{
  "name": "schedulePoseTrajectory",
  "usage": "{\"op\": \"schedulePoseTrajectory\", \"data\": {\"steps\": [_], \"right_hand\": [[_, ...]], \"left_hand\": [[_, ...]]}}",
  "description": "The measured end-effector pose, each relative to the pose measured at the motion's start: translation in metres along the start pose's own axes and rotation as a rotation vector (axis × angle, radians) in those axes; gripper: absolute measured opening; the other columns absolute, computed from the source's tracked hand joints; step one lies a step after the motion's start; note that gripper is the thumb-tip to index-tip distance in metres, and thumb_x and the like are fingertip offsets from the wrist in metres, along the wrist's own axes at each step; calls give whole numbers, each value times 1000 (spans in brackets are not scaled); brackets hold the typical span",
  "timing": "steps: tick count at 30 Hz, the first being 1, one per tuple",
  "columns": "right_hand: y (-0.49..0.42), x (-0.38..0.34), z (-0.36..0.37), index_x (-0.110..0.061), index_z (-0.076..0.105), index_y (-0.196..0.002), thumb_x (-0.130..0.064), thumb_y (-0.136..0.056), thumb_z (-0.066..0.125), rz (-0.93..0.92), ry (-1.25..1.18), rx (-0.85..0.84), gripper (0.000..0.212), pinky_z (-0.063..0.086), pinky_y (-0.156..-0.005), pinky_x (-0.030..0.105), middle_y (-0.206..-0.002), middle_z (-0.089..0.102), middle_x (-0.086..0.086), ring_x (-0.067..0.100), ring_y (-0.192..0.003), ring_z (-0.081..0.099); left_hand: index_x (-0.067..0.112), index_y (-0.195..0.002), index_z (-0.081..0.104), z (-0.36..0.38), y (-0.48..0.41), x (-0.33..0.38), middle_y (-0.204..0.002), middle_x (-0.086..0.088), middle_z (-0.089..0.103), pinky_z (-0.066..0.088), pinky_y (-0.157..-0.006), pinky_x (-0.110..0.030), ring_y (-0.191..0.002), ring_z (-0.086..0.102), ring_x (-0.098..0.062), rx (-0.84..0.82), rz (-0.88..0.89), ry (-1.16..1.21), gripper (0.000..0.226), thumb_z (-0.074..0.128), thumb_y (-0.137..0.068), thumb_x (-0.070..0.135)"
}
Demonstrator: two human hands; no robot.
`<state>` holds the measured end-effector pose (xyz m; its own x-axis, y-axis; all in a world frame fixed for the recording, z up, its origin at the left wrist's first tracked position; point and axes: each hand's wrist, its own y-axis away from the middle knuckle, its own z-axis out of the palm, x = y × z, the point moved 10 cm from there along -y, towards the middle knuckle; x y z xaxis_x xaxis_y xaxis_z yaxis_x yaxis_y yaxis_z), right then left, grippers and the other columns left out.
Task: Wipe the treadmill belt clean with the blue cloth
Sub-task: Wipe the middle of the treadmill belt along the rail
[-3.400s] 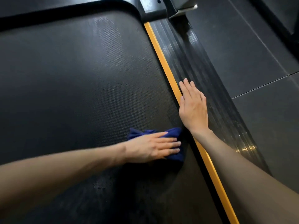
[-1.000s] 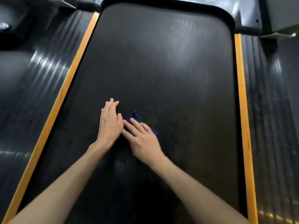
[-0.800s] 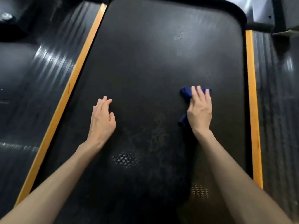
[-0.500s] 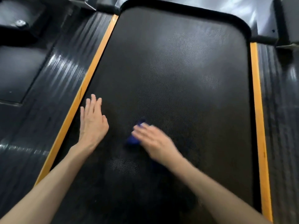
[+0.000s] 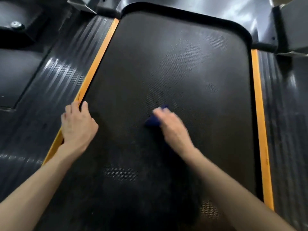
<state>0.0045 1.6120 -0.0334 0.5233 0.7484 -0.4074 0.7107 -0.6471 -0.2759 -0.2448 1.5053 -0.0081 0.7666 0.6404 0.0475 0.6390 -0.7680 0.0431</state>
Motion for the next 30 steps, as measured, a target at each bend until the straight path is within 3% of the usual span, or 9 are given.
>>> {"op": "schedulePoseTrajectory", "data": {"steps": [3, 5, 11, 13, 16, 19, 22, 26, 30], "right_hand": [[-4, 134, -62, -2, 51, -124, -9, -86, 48, 642, -88, 333, 38, 32, -103, 39, -134, 51, 15, 38, -117, 48], [-16, 128, -51, 0, 56, -113, -12, -86, 48, 803, -148, 442, 31, 31, -102, 38, -133, 52, 18, 39, -118, 48], [-67, -40, 41, -10, 65, -117, -15, -88, 43, -163, 12, 2, 37, 36, -105, 39, -131, 57, 12, 28, -120, 55], [-71, 28, 11, -12, 64, -120, -15, -89, 44, -110, 77, 31, 37, 36, -103, 37, -132, 56, 12, 28, -121, 53], [-62, 165, -59, -7, 60, -122, -15, -88, 45, 382, 227, 184, 37, 34, -101, 38, -134, 52, 17, 35, -123, 47], [-55, 175, -60, 4, 57, -123, -16, -84, 34, 748, 127, 304, 49, 26, -109, 38, -136, 49, 23, 40, -126, 43], [-73, 33, 4, -3, 64, -114, -12, -80, 43, 340, -7, 239, 41, 38, -98, 36, -124, 59, 18, 34, -113, 56], [-5, -112, 60, -13, 63, -122, -8, -83, 50, -255, -104, -164, 41, 34, -104, 35, -135, 55, 7, 25, -124, 51], [-8, 29, -12, -7, 63, -120, -10, -88, 43, 58, 70, 80, 38, 35, -105, 37, -132, 56, 14, 32, -121, 53]], "left_hand": [[-7, -127, 45, 1, -12, -6, -146, -27, 28, 33, -98, -56, -123, 32, -45, -60, -44, -11, 44, 47, -84, 3], [-6, -117, 54, 6, -18, -4, -149, -26, 22, 32, -100, -54, -125, 29, -45, -125, -75, -29, 35, 45, -86, 6], [-9, -135, 32, 12, -18, 2, -145, -33, 23, 38, -91, -56, -116, 35, -50, -120, -90, -76, 57, 48, -82, 2], [-11, -137, 27, 12, -21, -3, -144, -32, 28, 39, -89, -54, -112, 39, -50, -102, -62, -86, 62, 48, -80, -1], [-11, -137, 28, 11, -23, -9, -144, -30, 31, 39, -92, -51, -110, 42, -48, -95, -48, -42, 62, 46, -78, -4], [-8, -138, 27, 8, -22, -6, -147, -27, 27, 36, -95, -50, -116, 37, -46, -115, -97, 1, 63, 46, -78, -3], [-4, -136, 30, 3, -23, -5, -149, -22, 27, 38, -92, -51, -118, 36, -44, -139, -119, 7, 59, 45, -80, -2], [3, -141, 30, 1, -19, -15, -152, -14, 25, 38, -94, -49, -122, 35, -39, -147, -56, 27, 63, 41, -79, -8], [6, -146, 25, 2, -6, -32, -153, -13, 24, 32, -106, -48, -134, 29, -35, -109, -34, 190, 74, 39, -76, -16]]}}
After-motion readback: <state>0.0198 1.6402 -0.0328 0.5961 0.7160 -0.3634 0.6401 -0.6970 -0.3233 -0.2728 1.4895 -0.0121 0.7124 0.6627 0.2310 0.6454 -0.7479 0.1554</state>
